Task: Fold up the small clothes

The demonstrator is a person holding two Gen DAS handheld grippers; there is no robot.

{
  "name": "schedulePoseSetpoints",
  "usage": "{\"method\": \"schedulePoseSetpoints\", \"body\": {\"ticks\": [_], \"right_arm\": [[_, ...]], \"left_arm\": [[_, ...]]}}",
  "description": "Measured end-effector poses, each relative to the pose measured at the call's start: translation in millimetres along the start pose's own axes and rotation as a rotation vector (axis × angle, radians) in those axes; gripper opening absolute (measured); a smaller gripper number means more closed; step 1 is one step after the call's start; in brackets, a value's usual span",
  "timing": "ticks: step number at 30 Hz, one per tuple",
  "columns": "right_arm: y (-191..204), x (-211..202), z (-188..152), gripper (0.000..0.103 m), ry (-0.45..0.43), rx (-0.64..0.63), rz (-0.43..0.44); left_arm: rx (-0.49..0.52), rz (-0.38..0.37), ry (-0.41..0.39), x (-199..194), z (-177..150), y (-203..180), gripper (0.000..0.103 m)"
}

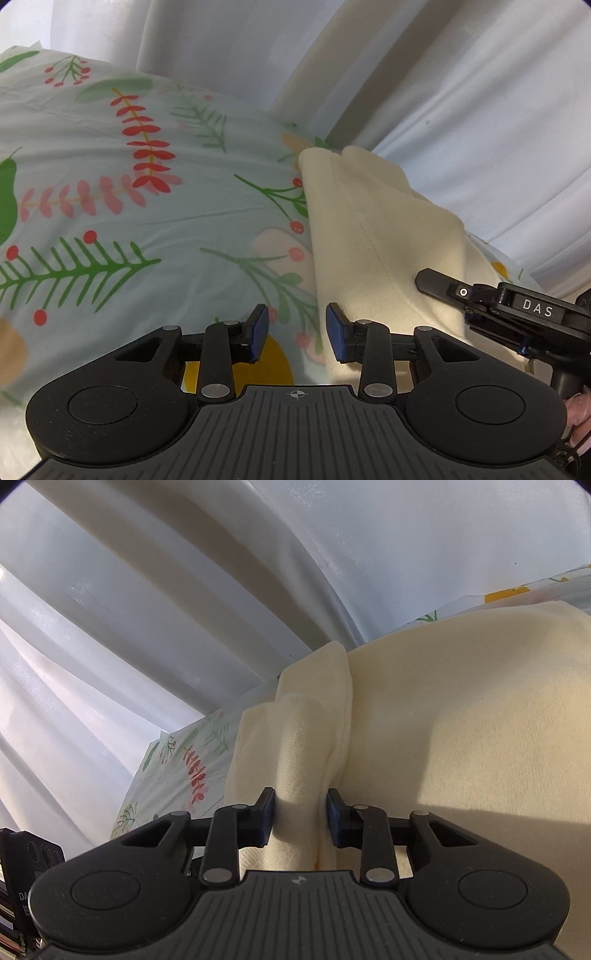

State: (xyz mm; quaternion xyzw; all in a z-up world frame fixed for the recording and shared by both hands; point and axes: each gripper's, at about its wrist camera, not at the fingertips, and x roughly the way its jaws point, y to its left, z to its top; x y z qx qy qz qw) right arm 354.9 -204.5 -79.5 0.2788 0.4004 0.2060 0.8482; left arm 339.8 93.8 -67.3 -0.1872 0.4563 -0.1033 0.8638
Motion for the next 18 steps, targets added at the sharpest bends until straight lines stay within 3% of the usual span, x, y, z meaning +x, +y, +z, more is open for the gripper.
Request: {"method": "schedulePoseSetpoints", "body": {"ticks": [3,7,11,13,18], "right_arm": [[7.5,-2.1,-1.5,0.013,-0.020,-0.050,-0.049],[28.1,-27.1,-4.7,0.012,-0.126,-0.142,-0.078],[20.8,-64.4,-9.4,0.012,-0.237,-0.103,-0.096],[8.8,-77.1,-15.2,0.012,-0.267,-0.092,-0.158],[-40.0,-75.9,-22.9,0.013,-0.181,0.013,-0.268]], "left_arm": [[-0.001,-0.003,-0.005,-0.5,3.3,-1.7,0.038],[0.025,-0.030,-0.025,-9.3,7.8,-12.9,0.038],[0.083,-0.076,-0.029,-7.8,8.7,-31.8,0.040],[0.103,-0.085,0.000,2.0,6.4,-41.9,0.040],[0.122,-0.136,0.057,24.8,-1.7,-60.9,0.040]]}}
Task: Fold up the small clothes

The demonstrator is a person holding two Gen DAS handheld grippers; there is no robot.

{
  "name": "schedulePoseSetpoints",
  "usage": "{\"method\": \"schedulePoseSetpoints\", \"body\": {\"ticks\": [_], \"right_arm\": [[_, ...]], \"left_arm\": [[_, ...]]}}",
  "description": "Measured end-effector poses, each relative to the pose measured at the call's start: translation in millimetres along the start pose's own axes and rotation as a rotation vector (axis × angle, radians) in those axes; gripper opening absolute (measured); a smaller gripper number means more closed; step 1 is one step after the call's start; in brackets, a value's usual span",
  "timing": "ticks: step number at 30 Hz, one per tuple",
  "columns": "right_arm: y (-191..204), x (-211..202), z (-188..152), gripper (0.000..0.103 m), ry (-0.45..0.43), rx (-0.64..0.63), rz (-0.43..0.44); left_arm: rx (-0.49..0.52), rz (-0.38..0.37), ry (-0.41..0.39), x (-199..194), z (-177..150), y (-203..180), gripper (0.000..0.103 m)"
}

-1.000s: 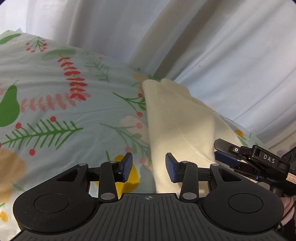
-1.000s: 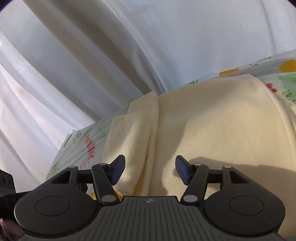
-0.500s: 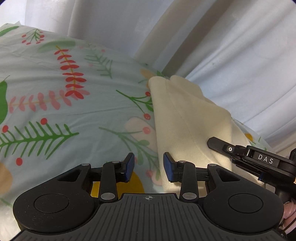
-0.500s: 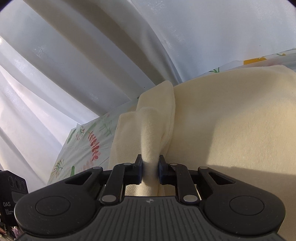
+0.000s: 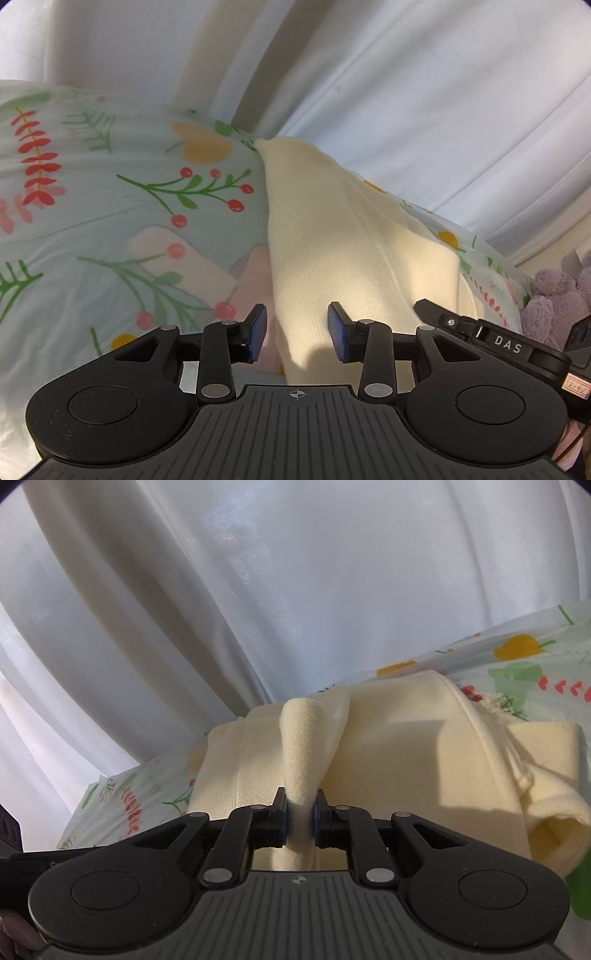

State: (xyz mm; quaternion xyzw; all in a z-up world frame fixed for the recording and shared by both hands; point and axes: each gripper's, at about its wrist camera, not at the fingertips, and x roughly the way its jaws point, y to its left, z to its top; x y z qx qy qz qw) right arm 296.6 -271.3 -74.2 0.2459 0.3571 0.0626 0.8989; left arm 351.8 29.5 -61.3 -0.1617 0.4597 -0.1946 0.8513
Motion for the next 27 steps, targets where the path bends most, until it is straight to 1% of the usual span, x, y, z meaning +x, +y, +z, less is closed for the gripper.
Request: {"method": "schedulePoseSetpoints", "body": {"ticks": [2,5,6,8,9,12,15,17,20,22,27], "right_arm": [[-11.6,0.1,0.7,0.014,0.008,0.044,0.040],[-20.9,0.8,8.0,0.025,0.027,0.111,0.097],[-24.8,3.1,10.5,0.032,0.034,0.130,0.123],[-24.6,10.8,11.6,0.033,0.037,0.136,0.127],[-17.4,19.3,9.6,0.033,0.032,0.119,0.119],[0.3,21.6,8.1,0.014,0.010,0.035,0.071],[21.3,2.8,6.8,0.012,-0.072,-0.088,0.000],[28.6,-14.7,8.3,0.012,-0.147,-0.123,-0.021],[34.0,-33.8,8.4,0.012,-0.235,-0.174,-0.089],[29.7,-40.6,8.5,0.012,-0.253,-0.178,-0.124],[3.2,-45.8,6.4,0.012,-0.241,-0.169,-0.223]], "left_arm": [[0.017,0.009,0.001,2.8,1.2,-3.6,0.040],[0.022,0.008,0.011,4.0,2.2,-3.5,0.040],[0.025,0.009,0.012,4.4,2.0,-3.7,0.040],[0.039,0.016,0.011,4.6,1.8,-5.5,0.040],[0.046,0.021,0.009,4.7,1.8,-6.5,0.040],[0.043,0.049,0.007,3.2,5.0,-10.4,0.044],[0.027,0.076,-0.017,-4.8,6.7,-15.4,0.044],[0.037,0.074,-0.034,-8.9,8.0,-21.1,0.045],[0.057,0.060,-0.034,-7.4,9.3,-31.4,0.046],[0.071,0.049,-0.020,-2.6,8.7,-38.2,0.047],[0.119,0.020,0.021,10.9,4.3,-57.6,0.049]]}}
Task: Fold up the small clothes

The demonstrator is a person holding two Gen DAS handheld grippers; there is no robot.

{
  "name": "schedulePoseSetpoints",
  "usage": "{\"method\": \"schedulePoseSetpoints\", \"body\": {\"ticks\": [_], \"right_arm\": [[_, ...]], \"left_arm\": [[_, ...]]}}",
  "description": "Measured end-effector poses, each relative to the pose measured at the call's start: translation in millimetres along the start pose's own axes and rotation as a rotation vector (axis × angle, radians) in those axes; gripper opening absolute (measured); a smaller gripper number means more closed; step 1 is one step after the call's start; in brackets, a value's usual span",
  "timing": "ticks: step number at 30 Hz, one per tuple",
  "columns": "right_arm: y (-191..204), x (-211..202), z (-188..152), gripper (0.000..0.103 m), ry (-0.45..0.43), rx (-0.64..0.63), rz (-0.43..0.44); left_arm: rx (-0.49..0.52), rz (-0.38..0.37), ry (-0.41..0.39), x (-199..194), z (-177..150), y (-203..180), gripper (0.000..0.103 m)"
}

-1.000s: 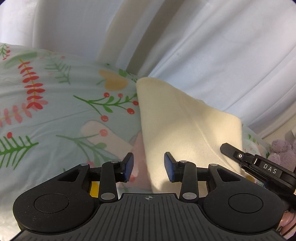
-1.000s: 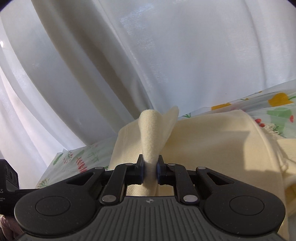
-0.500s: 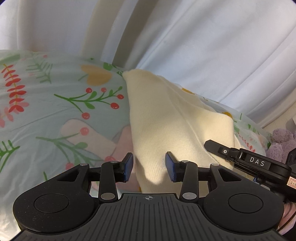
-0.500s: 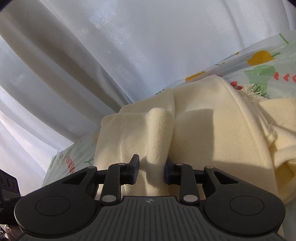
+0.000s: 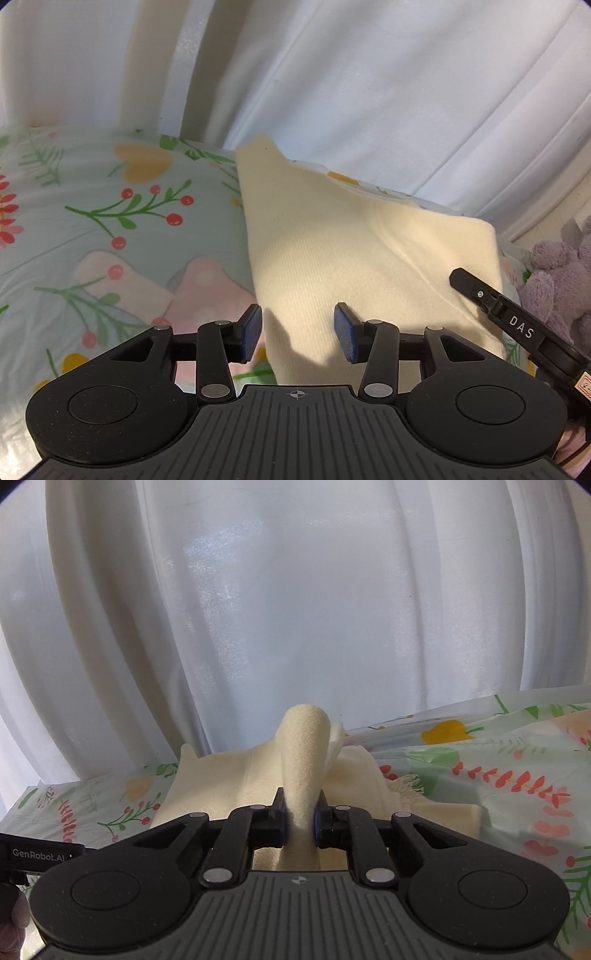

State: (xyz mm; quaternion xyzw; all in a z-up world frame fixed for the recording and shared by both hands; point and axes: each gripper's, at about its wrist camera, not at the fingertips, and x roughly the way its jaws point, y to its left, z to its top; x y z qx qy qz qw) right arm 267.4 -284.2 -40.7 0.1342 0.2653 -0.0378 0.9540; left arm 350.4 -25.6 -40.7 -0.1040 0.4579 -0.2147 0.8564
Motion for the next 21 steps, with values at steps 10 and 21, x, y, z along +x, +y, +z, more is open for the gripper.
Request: {"method": "schedulePoseSetpoints", "body": {"ticks": [10,21], "right_arm": [[-31.0,13.9,-27.7,0.013,0.045,0.039,-0.070],[-60.9,-41.0,-35.6,0.033,0.083,0.196,0.045]], "left_arm": [[0.054,0.037,0.043,16.7,-1.9,-21.6,0.059],[0.027,0.025,0.028,5.7,-9.2,-16.1,0.061]]}}
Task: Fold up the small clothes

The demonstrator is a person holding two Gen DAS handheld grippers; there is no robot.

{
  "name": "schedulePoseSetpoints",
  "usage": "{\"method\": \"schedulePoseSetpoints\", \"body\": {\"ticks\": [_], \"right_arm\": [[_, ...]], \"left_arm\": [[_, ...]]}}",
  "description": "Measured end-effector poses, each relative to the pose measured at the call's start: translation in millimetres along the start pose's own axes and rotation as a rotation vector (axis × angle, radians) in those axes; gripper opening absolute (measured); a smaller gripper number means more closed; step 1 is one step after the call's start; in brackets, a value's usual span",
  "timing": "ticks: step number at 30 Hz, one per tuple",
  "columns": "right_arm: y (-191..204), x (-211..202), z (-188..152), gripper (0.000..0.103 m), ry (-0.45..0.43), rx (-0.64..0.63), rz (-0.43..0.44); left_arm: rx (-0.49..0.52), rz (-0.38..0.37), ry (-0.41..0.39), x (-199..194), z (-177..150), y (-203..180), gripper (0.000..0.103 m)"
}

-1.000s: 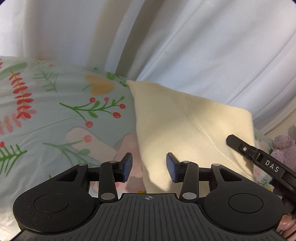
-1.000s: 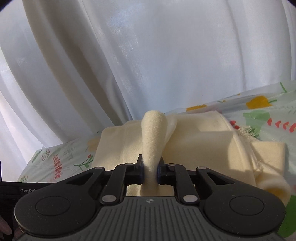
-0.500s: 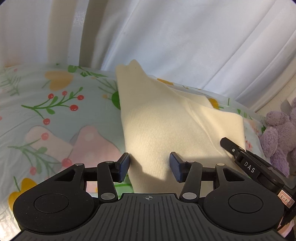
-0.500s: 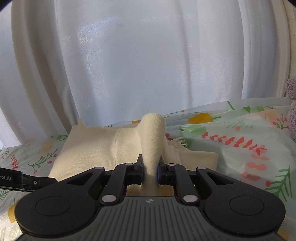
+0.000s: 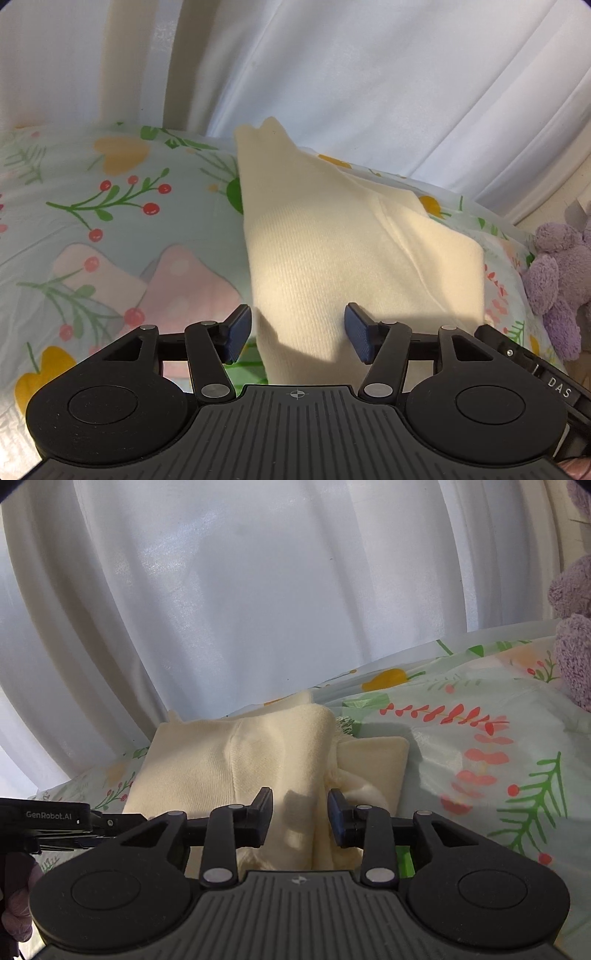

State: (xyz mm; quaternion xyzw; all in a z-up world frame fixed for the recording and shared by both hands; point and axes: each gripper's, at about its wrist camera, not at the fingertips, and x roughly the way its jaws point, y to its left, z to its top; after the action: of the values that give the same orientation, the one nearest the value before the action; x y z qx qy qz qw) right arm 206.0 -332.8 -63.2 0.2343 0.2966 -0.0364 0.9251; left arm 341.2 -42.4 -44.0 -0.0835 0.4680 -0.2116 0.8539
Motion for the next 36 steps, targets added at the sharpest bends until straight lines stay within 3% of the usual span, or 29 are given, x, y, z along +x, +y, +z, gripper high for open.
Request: {"method": "schedulePoseSetpoints", "body": {"ticks": [6,9,12,15,19,21,23,28,32,36], "right_arm": [[-36.7,-30.6,-24.2,0.047,0.076,0.296,0.137],[-50.3,-26.8,-37.1,0.049,0.137,0.442,0.229],[-50.7,-19.6,-43.0,0.050,0.142,0.526,0.295],[-38.7,-10.5,-38.6,0.050,0.114,0.492,0.296],[-24.1,1.9,-32.1,0.018,0.117,0.437,0.278],[-20.4,3.0,-27.7,0.015,0.096,0.428,0.277],[-21.2,-3.9,-20.9,0.014,0.053,0.473,0.333],[-33.9,-13.9,-14.1,0.013,-0.016,0.617,0.434],[-39.2,-22.7,-15.8,0.012,-0.050,0.580,0.389],[-25.5,-31.7,-19.0,0.012,-0.092,0.359,0.239]], "left_arm": [[0.033,0.027,-0.010,-32.5,-41.2,0.8,0.061],[0.051,0.037,0.020,-39.8,-63.4,-3.0,0.061],[0.090,0.021,0.035,-40.6,-78.2,-13.8,0.061],[0.138,0.048,0.032,-31.3,-84.6,-27.4,0.061],[0.186,0.093,0.010,-23.1,-88.6,-41.8,0.061],[0.192,0.101,-0.001,-21.0,-87.3,-46.3,0.061],[0.179,0.117,-0.021,-19.8,-83.0,-48.5,0.061],[0.044,0.165,-0.057,-15.5,-69.6,-37.3,0.061],[-0.019,0.171,-0.061,-22.5,-64.8,-19.1,0.060],[-0.021,0.140,-0.068,-31.0,-61.2,-14.1,0.061]]}}
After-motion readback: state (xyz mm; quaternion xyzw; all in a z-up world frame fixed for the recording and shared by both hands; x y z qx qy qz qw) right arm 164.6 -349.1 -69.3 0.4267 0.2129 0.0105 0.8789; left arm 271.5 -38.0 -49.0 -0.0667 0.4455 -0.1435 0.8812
